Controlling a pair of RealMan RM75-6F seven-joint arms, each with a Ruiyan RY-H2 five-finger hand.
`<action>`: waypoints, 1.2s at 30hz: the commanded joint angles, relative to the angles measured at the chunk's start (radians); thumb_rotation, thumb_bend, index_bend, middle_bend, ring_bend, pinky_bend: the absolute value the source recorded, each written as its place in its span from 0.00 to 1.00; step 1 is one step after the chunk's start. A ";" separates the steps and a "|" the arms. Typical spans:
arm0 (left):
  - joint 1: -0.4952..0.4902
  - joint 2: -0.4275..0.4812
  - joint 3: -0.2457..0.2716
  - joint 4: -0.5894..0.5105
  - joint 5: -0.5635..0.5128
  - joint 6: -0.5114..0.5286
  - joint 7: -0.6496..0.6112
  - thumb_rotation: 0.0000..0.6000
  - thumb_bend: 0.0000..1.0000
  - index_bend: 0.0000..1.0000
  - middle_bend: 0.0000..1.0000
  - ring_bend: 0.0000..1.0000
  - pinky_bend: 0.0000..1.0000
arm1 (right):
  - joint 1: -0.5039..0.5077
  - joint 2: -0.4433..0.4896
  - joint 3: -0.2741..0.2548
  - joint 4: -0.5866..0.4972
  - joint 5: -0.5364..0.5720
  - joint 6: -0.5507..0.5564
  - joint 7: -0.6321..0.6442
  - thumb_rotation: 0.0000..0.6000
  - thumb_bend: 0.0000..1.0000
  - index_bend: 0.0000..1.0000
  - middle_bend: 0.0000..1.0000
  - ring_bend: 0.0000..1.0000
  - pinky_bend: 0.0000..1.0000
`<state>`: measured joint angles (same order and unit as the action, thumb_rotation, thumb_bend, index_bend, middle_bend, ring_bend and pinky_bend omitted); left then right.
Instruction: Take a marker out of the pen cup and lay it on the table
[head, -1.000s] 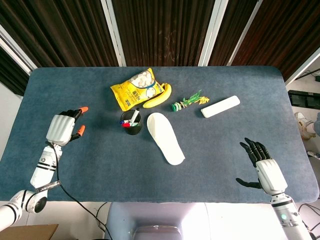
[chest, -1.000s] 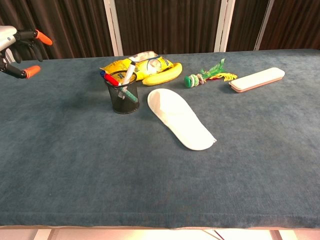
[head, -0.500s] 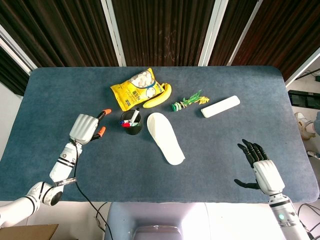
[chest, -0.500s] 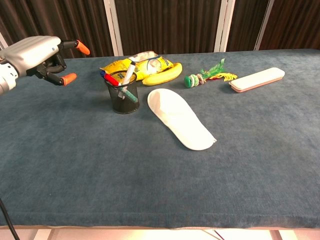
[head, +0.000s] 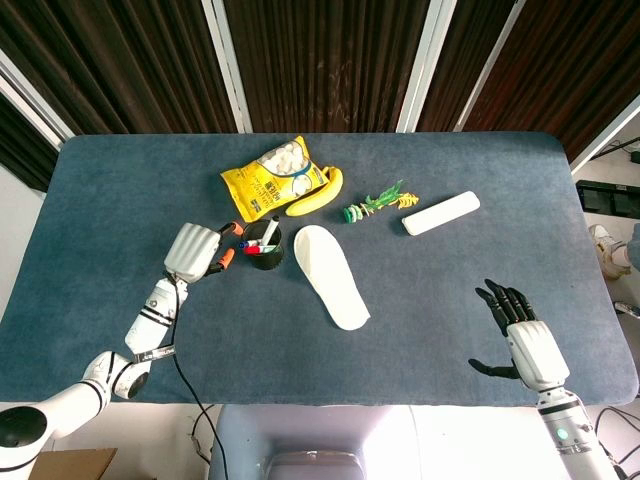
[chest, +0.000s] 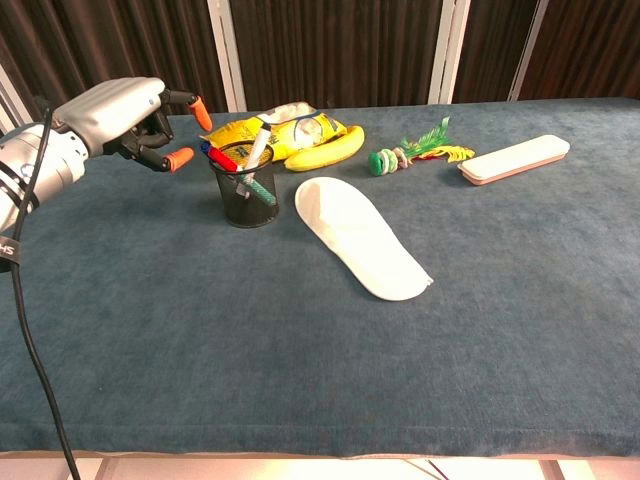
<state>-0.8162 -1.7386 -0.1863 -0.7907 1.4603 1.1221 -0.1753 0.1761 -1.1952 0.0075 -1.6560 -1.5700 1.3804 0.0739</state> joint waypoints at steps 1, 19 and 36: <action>-0.009 -0.011 -0.003 0.011 0.000 -0.001 -0.010 1.00 0.40 0.39 1.00 1.00 1.00 | 0.000 0.000 0.000 -0.001 0.000 -0.001 0.000 1.00 0.05 0.00 0.00 0.00 0.03; -0.036 -0.081 -0.014 0.073 -0.017 0.000 -0.036 1.00 0.39 0.43 1.00 1.00 1.00 | 0.001 -0.002 0.002 0.007 0.006 -0.008 0.011 1.00 0.05 0.00 0.00 0.00 0.03; -0.040 -0.105 -0.011 0.116 -0.022 0.010 -0.068 1.00 0.39 0.54 1.00 1.00 1.00 | 0.000 -0.006 0.002 0.014 0.008 -0.007 0.015 1.00 0.05 0.00 0.00 0.00 0.03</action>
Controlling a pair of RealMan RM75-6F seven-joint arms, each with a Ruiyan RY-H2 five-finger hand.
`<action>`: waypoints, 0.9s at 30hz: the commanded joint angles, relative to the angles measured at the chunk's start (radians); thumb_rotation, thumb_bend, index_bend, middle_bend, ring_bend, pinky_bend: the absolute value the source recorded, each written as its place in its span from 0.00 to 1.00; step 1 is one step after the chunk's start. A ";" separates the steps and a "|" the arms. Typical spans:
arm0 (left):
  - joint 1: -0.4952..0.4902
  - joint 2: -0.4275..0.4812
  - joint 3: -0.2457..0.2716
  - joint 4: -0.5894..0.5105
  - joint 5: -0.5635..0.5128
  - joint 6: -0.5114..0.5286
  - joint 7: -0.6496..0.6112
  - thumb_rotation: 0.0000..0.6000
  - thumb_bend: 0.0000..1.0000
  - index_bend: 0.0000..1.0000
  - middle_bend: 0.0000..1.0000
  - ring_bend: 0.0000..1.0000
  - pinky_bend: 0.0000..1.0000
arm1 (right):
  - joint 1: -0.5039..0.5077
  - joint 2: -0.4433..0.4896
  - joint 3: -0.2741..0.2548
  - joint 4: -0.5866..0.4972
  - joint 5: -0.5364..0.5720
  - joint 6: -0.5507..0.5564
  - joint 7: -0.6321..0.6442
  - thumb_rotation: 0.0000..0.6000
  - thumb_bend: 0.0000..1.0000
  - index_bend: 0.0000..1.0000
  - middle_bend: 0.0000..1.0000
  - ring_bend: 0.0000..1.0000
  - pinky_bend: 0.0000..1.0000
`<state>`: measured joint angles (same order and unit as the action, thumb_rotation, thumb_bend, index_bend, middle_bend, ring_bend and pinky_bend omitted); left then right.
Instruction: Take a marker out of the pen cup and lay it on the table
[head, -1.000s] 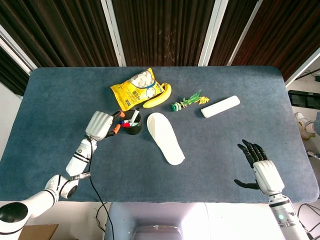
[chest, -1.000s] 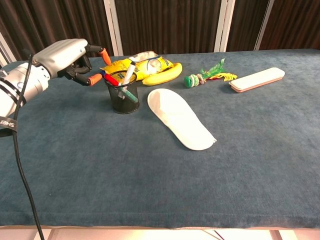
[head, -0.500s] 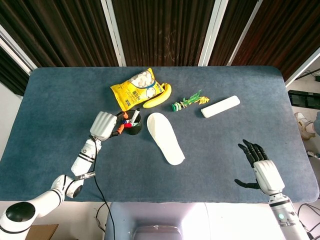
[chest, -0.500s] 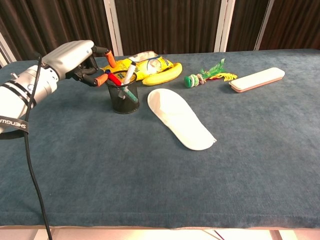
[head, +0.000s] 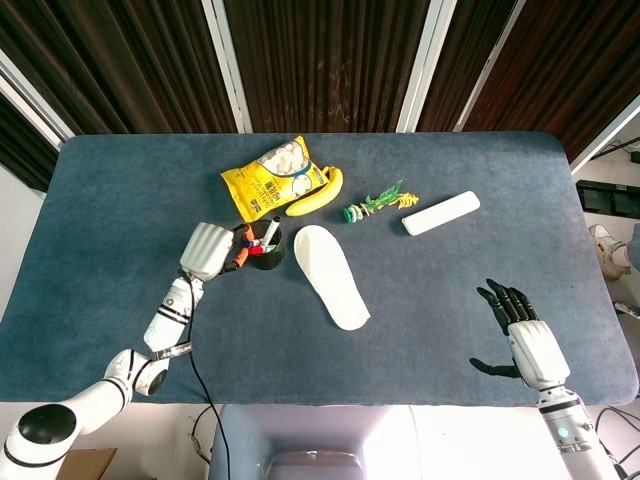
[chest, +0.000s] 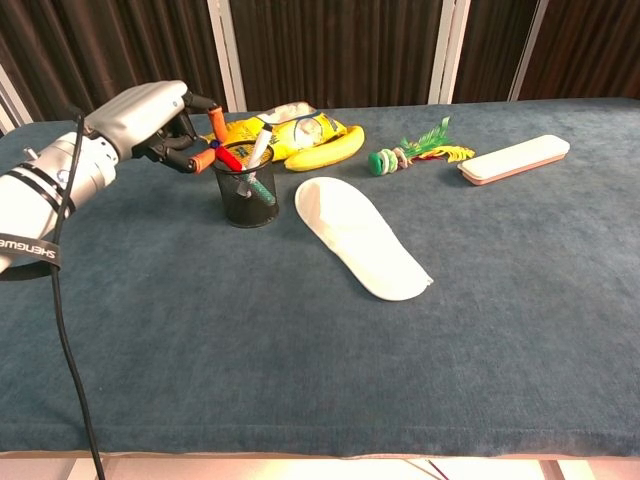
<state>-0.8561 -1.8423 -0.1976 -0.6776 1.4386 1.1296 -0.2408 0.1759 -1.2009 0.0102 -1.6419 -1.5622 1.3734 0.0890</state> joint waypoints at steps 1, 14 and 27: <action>0.000 -0.002 0.000 0.005 0.000 0.003 -0.003 1.00 0.39 0.55 1.00 1.00 1.00 | 0.000 0.000 0.000 0.000 0.000 0.000 -0.001 1.00 0.05 0.00 0.00 0.00 0.03; 0.019 0.051 -0.005 -0.069 0.029 0.112 -0.048 1.00 0.39 0.64 1.00 1.00 1.00 | 0.000 0.000 -0.001 0.001 -0.001 -0.002 0.004 1.00 0.05 0.00 0.00 0.00 0.03; 0.089 0.231 -0.013 -0.374 0.062 0.242 -0.036 1.00 0.39 0.65 1.00 1.00 1.00 | 0.008 -0.004 -0.007 0.004 -0.016 -0.010 0.009 1.00 0.05 0.00 0.00 0.00 0.03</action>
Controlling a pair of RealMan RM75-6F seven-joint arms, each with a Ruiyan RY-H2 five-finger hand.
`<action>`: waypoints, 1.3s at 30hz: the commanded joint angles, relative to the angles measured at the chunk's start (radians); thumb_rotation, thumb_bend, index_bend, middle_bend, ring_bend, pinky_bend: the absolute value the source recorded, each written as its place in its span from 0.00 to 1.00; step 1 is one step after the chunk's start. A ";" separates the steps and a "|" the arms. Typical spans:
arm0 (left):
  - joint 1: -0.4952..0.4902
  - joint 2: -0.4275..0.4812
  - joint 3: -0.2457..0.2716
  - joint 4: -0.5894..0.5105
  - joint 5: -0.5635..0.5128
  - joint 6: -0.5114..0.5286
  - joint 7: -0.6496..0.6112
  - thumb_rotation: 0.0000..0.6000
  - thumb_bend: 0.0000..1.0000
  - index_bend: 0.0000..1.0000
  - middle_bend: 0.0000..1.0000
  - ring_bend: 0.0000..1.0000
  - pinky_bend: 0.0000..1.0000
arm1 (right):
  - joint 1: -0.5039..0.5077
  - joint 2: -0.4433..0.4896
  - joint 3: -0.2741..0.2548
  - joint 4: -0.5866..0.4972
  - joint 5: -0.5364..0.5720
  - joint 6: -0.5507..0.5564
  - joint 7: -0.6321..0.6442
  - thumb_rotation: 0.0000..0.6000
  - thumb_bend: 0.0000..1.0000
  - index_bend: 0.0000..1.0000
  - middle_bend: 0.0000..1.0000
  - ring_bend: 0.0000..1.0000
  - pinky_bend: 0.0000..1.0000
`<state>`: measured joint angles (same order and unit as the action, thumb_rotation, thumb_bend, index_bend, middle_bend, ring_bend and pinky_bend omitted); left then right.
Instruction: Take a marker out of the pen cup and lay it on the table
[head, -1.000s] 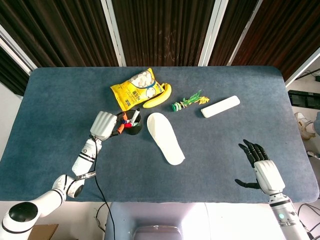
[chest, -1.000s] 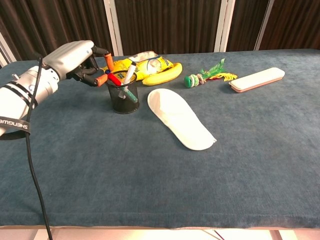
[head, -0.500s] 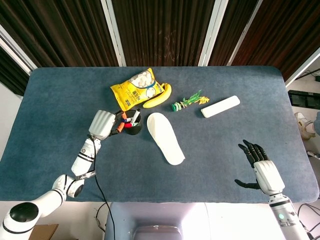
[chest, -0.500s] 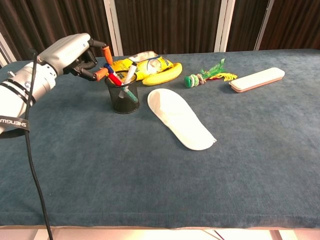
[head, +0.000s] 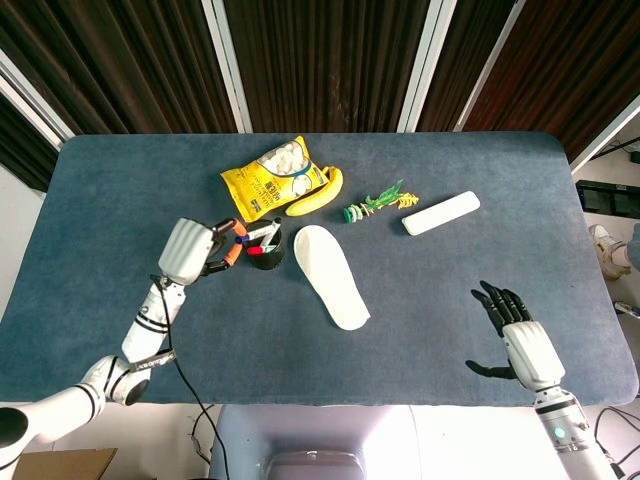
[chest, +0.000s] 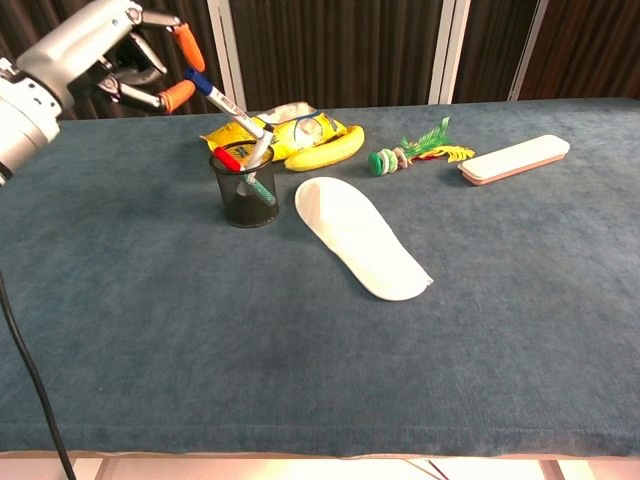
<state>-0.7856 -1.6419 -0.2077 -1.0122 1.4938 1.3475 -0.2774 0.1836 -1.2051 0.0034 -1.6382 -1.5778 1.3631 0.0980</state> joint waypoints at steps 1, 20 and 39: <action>0.021 0.035 -0.004 -0.046 0.007 0.027 -0.002 1.00 0.39 0.65 1.00 1.00 1.00 | 0.000 0.000 0.000 0.000 -0.001 0.000 0.000 1.00 0.05 0.00 0.00 0.00 0.03; 0.122 0.213 0.097 -0.101 0.030 -0.064 -0.215 1.00 0.39 0.67 1.00 1.00 1.00 | 0.005 0.003 -0.009 -0.012 -0.018 -0.002 -0.004 1.00 0.05 0.00 0.00 0.00 0.03; 0.136 0.273 0.210 -0.190 0.122 -0.148 -0.481 1.00 0.39 0.68 1.00 1.00 1.00 | 0.014 -0.001 -0.012 -0.019 -0.021 -0.014 -0.025 1.00 0.05 0.00 0.00 0.00 0.03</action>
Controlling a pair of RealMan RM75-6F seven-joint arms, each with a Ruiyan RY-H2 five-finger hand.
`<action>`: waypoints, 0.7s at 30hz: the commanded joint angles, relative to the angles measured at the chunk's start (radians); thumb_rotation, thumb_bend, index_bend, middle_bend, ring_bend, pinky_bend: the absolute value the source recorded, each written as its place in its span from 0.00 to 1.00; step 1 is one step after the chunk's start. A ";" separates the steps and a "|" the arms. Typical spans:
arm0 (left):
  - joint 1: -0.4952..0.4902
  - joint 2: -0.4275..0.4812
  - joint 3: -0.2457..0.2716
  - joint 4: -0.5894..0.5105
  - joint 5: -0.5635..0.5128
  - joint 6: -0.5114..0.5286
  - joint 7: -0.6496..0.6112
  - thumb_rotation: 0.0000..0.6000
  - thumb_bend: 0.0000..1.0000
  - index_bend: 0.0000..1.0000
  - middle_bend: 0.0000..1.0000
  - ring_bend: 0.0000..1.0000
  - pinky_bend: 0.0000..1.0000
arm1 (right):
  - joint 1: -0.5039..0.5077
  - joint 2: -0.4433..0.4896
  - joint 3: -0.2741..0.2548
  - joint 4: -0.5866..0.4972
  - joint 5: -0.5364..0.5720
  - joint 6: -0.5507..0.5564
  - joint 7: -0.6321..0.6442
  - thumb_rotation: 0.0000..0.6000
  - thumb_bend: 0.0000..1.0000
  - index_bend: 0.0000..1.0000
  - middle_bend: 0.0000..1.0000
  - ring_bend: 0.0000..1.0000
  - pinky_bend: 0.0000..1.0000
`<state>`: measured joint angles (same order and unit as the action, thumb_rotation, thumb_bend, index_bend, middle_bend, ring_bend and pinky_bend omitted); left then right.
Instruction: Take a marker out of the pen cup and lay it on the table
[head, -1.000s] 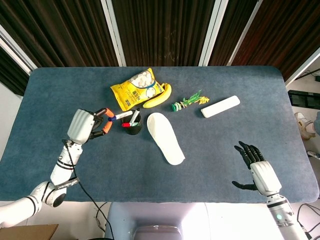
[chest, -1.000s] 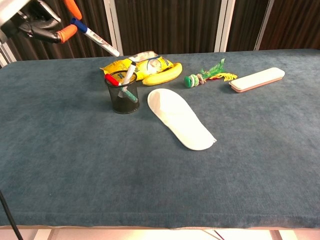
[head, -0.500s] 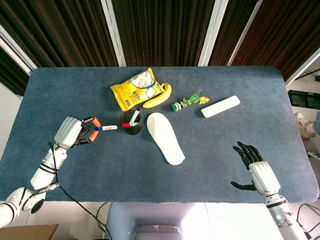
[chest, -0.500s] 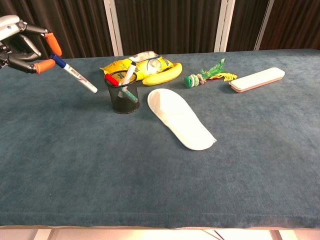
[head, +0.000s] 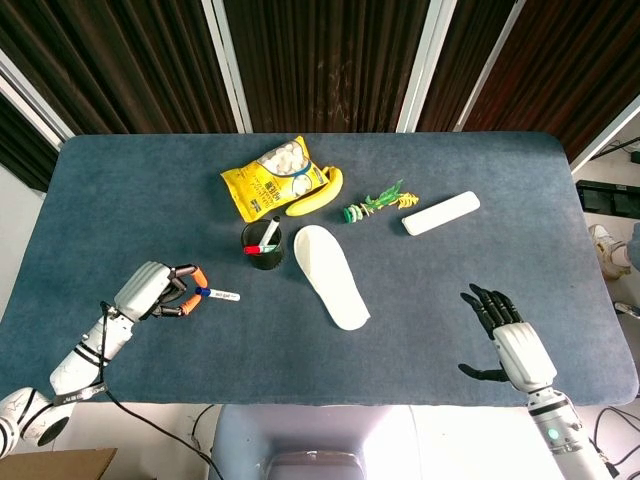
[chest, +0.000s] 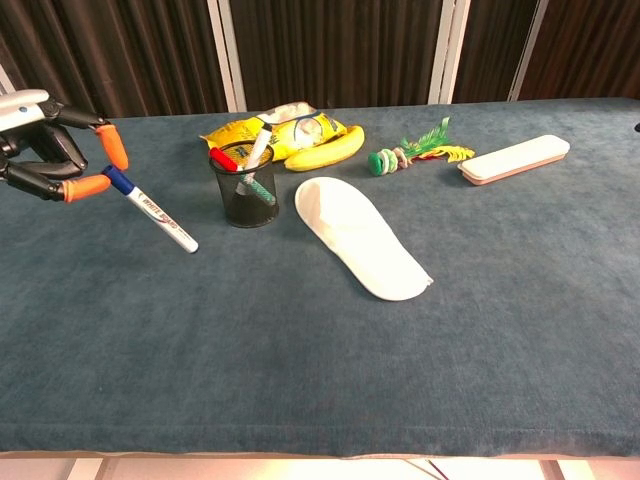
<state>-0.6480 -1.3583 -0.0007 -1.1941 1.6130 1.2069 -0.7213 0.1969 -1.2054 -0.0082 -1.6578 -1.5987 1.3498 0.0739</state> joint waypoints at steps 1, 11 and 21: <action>-0.003 -0.017 0.002 -0.009 0.001 -0.010 -0.052 1.00 0.39 0.68 1.00 1.00 1.00 | 0.001 -0.001 0.000 0.000 0.001 -0.002 -0.002 1.00 0.05 0.00 0.00 0.00 0.03; -0.023 -0.113 -0.021 -0.008 -0.032 -0.056 -0.129 1.00 0.39 0.68 1.00 1.00 1.00 | 0.009 -0.006 0.000 0.000 0.007 -0.018 -0.007 1.00 0.05 0.00 0.00 0.00 0.03; -0.032 -0.221 -0.064 0.042 -0.113 -0.115 0.017 1.00 0.39 0.68 1.00 1.00 1.00 | 0.011 -0.006 0.001 0.003 0.014 -0.020 -0.006 1.00 0.05 0.00 0.00 0.00 0.03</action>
<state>-0.6776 -1.5659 -0.0597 -1.1634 1.5099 1.1042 -0.7201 0.2076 -1.2116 -0.0077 -1.6550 -1.5849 1.3300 0.0680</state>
